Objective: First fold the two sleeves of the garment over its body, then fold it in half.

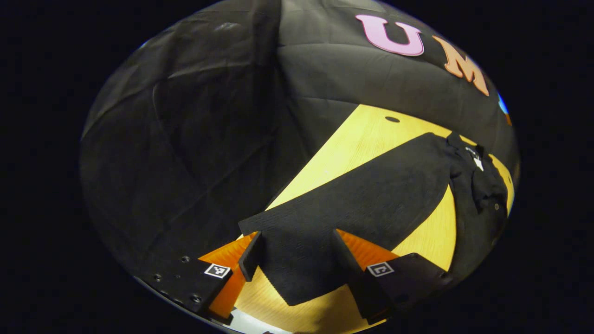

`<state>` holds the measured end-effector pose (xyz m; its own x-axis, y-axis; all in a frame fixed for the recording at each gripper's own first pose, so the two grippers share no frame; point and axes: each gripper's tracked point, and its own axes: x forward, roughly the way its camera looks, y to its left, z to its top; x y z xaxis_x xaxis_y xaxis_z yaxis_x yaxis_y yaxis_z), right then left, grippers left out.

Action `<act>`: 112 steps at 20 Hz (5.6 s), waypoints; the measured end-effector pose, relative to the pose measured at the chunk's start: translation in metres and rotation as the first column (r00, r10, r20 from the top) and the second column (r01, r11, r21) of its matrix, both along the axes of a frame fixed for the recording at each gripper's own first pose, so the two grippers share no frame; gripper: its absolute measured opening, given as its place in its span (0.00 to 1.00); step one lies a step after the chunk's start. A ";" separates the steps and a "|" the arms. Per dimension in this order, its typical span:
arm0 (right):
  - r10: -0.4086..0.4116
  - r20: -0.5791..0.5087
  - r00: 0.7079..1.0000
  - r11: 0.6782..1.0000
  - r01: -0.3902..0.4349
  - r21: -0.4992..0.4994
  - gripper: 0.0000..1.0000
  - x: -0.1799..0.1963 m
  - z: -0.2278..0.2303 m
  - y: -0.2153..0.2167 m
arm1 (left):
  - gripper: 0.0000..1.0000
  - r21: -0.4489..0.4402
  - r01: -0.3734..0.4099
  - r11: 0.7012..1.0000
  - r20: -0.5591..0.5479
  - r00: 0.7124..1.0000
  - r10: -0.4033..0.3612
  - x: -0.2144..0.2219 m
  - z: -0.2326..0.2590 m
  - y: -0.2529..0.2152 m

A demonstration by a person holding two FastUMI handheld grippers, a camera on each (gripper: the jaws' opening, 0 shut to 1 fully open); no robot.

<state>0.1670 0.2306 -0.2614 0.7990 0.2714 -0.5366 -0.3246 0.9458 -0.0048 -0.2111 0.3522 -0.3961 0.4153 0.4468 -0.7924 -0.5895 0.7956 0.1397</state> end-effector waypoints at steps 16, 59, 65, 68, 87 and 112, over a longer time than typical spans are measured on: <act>-0.103 0.070 0.992 0.995 0.102 0.013 0.97 -0.022 0.034 -0.089 | 0.00 0.109 0.277 0.955 0.175 0.940 -0.293 0.117 0.075 -0.051; -0.341 -0.006 0.940 0.938 0.340 0.062 0.97 -0.088 0.030 -0.339 | 0.94 0.176 0.727 0.663 0.354 0.582 -0.732 0.332 0.130 -0.425; -0.248 -0.021 0.969 0.964 0.249 0.094 1.00 -0.105 0.021 -0.323 | 0.94 0.257 0.577 0.775 0.319 0.706 -0.632 0.263 0.160 -0.345; -0.248 -0.016 0.969 0.964 0.248 0.100 0.98 -0.127 0.021 -0.304 | 0.93 0.292 0.542 0.788 0.293 0.733 -0.613 0.219 0.168 -0.307; -0.275 -0.260 0.926 0.961 0.262 -0.084 0.98 -0.305 -0.095 -0.255 | 0.93 0.047 0.480 0.876 -0.002 0.877 -0.481 -0.031 0.045 -0.225; -0.259 -0.524 0.812 0.964 0.248 -0.093 0.02 -0.363 -0.149 -0.223 | 0.00 -0.207 0.573 0.793 0.098 0.818 -0.566 -0.055 0.025 -0.263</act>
<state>-0.1962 0.0080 -0.4103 0.4319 0.0838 -0.8980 -0.0312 0.9965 0.0780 -0.2666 0.0891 -0.3708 0.5645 -0.0599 -0.8232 -0.0208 0.9960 -0.0867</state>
